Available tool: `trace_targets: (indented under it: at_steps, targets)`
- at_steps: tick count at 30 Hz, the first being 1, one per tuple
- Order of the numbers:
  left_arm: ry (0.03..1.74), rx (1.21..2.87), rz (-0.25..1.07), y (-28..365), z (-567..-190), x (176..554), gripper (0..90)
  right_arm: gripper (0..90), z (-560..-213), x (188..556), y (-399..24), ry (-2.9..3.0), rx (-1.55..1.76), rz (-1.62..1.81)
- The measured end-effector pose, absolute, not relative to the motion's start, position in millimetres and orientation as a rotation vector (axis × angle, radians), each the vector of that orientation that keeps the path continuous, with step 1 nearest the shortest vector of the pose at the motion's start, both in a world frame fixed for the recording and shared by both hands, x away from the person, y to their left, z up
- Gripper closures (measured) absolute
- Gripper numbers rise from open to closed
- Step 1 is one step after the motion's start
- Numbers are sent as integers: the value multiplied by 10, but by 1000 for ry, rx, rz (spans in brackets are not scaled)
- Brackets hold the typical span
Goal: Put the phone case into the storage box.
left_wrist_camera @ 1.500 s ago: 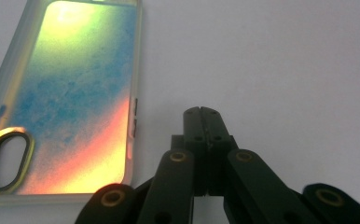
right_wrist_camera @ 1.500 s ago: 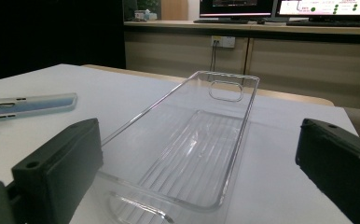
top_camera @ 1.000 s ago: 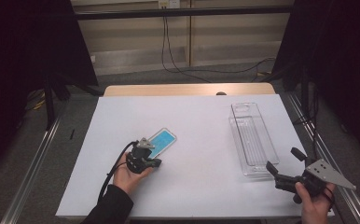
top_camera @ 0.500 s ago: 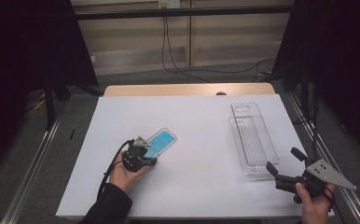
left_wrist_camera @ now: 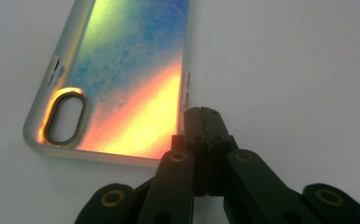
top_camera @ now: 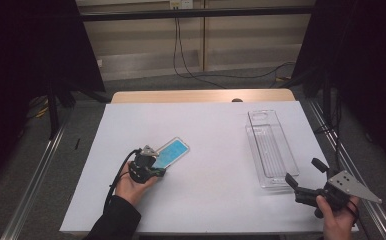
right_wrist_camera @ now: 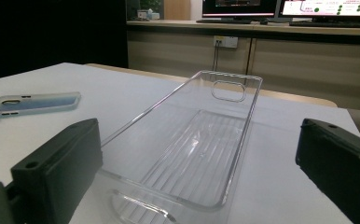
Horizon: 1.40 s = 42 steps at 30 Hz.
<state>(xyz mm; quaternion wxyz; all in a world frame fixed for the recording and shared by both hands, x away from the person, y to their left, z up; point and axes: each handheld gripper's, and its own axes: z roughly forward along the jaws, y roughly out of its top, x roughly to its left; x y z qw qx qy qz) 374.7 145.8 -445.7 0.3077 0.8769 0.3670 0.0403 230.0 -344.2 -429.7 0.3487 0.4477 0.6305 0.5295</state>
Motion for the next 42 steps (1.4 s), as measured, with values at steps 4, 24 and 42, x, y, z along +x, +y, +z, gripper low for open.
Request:
trace_targets:
  at_steps: [4, 24, 42]
  targets:
    - [968, 2331, 116, 1479, -4448, 3756, 900, 0, -4294, 2296, -3439, 1635, 1155, 1373]
    - [988, 2334, 106, 1565, -4441, 3786, 900, 0, -4295, 2294, -3442, 1634, 1158, 1373]
    - [1027, 2325, 112, 1658, -4439, 3832, 900, 0, -4296, 2293, -3447, 1632, 1158, 1371]
